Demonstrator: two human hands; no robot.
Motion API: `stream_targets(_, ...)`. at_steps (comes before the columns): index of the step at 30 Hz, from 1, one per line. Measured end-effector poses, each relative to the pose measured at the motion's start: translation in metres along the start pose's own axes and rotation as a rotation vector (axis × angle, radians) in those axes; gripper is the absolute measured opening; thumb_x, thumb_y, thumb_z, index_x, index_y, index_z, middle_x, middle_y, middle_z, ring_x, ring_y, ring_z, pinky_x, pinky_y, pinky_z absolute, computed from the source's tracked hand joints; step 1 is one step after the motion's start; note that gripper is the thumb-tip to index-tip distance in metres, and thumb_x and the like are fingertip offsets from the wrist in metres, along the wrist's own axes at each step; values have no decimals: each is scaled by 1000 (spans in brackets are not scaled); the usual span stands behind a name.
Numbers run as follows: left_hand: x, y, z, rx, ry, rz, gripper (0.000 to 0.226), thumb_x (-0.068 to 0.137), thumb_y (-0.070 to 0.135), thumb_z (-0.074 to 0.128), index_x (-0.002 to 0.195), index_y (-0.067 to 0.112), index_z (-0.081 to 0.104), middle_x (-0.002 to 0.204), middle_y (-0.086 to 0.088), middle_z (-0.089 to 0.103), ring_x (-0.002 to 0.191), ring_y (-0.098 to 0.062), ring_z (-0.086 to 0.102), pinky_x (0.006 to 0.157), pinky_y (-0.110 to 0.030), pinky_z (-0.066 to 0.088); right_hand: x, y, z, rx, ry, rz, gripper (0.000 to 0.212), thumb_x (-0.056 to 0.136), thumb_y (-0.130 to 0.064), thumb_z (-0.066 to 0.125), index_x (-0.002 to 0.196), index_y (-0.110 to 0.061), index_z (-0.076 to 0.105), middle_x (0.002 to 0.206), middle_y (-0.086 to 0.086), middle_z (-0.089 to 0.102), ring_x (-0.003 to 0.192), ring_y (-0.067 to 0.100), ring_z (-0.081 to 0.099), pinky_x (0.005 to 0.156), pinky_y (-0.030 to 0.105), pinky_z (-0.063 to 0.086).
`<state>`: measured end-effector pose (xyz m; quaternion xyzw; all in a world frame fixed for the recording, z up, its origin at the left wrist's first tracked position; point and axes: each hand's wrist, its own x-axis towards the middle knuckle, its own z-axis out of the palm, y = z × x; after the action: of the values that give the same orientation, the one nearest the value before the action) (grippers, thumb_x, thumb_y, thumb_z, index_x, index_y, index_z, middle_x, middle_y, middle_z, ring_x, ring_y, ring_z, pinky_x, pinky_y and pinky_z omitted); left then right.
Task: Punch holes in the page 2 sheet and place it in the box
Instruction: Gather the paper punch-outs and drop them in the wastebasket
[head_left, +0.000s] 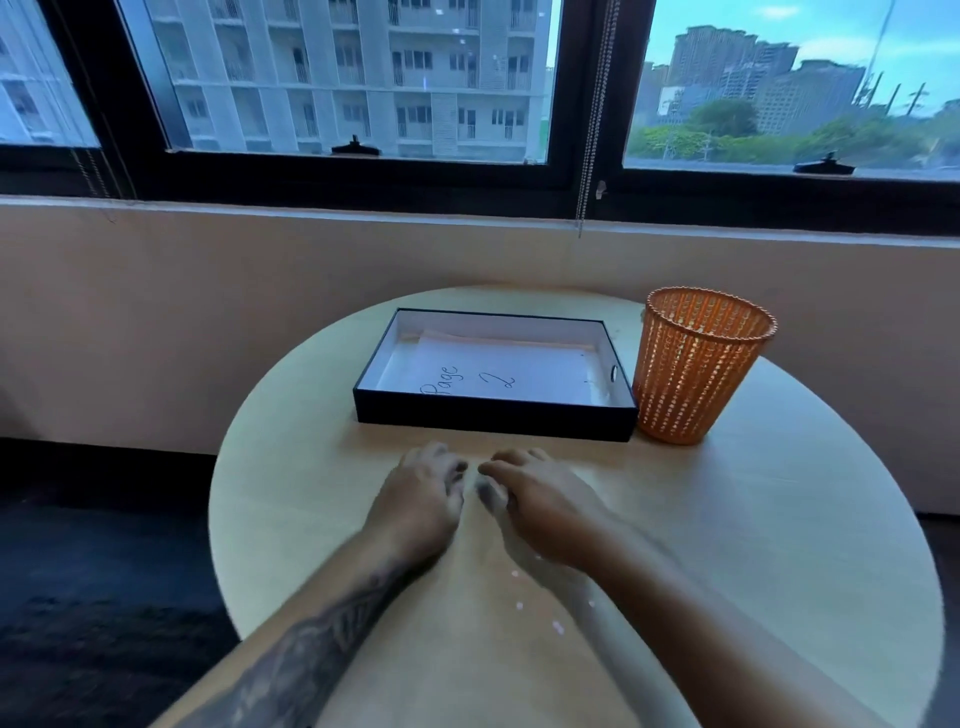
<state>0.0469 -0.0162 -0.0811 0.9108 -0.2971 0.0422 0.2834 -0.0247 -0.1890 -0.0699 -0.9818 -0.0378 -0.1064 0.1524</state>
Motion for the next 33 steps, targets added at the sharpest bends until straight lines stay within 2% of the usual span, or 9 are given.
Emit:
stream_targets(4, -24, 3, 7, -13, 58, 29, 32, 85, 21, 53, 107, 8, 72, 121, -11, 66, 115, -30, 57, 102, -39, 46, -7, -6, 8, -88, -3, 11, 44, 97, -46, 30, 109, -30, 69, 111, -2, 65, 98, 28, 57, 82, 40, 50)
stream_targets(8, -42, 8, 7, -13, 97, 34, 28, 85, 20, 56, 106, 11, 72, 121, -6, 66, 118, -28, 57, 102, -39, 45, -26, -7, -1, -79, -21, 7, 38, 99, -39, 36, 106, -28, 72, 107, -5, 66, 101, 24, 58, 79, 37, 50)
stream_targets(14, -60, 16, 11, 14, 66, 68, 29, 91, 25, 56, 116, 19, 70, 133, -2, 62, 131, -27, 47, 110, -39, 34, -84, 1, -19, -47, -1, -8, 45, 102, -36, 32, 122, -27, 71, 134, -6, 65, 125, 16, 54, 91, 32, 48)
stream_targets(17, -72, 23, 16, -18, 53, 76, 26, 89, 28, 59, 112, 24, 72, 131, -1, 63, 131, -27, 48, 112, -40, 35, -106, -4, -21, -95, 21, -50, 27, 102, -25, 48, 112, -21, 73, 122, -2, 69, 114, 18, 60, 88, 34, 52)
stream_targets(21, -90, 36, 24, -27, 36, 152, 25, 91, 32, 56, 109, 26, 73, 127, -1, 65, 127, -25, 50, 110, -40, 37, -123, -7, -20, -153, 31, -82, 20, 99, -30, 54, 109, -29, 72, 118, -6, 71, 107, 15, 65, 92, 36, 47)
stream_targets(24, -93, 42, 21, -36, 30, 192, 28, 92, 34, 54, 110, 27, 73, 129, 0, 64, 128, -23, 49, 109, -39, 37, -127, -8, -31, -57, 59, -55, 25, 101, -33, 53, 112, -32, 75, 121, -8, 72, 109, 12, 65, 97, 35, 45)
stream_targets(27, -94, 42, 18, -66, 18, 192, 21, 92, 31, 60, 107, 27, 74, 126, 2, 64, 126, -19, 50, 106, -38, 38, -138, -3, -35, 141, 129, 54, 28, 96, -12, 58, 118, -20, 74, 125, -4, 70, 117, 13, 62, 104, 27, 43)
stream_targets(29, -94, 43, 18, -87, 24, 177, 19, 91, 30, 63, 107, 29, 74, 126, 3, 64, 126, -17, 49, 107, -39, 38, -145, 4, -32, 232, 194, 106, 26, 92, -5, 64, 111, -19, 75, 122, -5, 70, 116, 13, 61, 103, 31, 48)
stream_targets(33, -92, 42, 17, -97, 12, 158, 21, 89, 35, 61, 105, 33, 74, 127, 6, 64, 126, -15, 50, 107, -41, 39, -147, 9, -24, 244, 230, 112, 13, 86, -11, 76, 96, -20, 78, 110, -6, 73, 107, 13, 64, 92, 40, 55)
